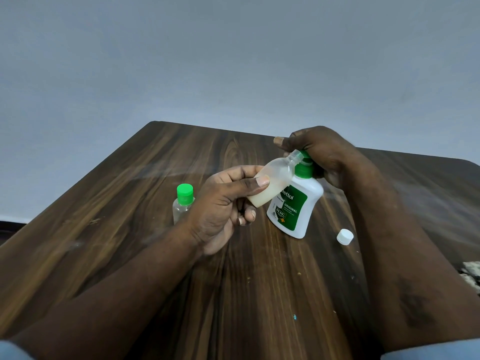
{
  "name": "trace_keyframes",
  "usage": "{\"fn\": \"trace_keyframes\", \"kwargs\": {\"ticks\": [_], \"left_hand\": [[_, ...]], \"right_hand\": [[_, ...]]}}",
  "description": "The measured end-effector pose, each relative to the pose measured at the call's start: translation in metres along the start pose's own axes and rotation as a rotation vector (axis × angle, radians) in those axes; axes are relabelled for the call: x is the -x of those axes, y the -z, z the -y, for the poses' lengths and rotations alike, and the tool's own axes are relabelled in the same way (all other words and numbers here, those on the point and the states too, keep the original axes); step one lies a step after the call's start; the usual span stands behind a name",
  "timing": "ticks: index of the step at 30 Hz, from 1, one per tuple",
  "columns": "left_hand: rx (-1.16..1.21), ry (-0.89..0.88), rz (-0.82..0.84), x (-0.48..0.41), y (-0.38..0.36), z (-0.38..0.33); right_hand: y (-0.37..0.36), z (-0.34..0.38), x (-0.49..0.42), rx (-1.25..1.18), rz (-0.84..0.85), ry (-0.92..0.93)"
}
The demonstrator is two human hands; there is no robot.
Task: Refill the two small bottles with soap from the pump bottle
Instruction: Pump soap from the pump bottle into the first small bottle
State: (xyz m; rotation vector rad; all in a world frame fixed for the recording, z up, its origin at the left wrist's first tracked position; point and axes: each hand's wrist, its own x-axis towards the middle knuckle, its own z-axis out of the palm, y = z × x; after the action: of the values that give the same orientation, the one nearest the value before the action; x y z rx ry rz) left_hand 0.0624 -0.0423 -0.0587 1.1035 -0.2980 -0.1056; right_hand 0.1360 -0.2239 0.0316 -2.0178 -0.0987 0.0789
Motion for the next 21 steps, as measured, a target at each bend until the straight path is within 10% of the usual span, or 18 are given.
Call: {"fn": "trace_keyframes", "kwargs": {"ticks": [21], "left_hand": [[0.0, 0.009, 0.004, -0.0014, 0.0017, 0.0005]], "right_hand": [[0.0007, 0.0007, 0.0, 0.014, -0.018, 0.007]]}}
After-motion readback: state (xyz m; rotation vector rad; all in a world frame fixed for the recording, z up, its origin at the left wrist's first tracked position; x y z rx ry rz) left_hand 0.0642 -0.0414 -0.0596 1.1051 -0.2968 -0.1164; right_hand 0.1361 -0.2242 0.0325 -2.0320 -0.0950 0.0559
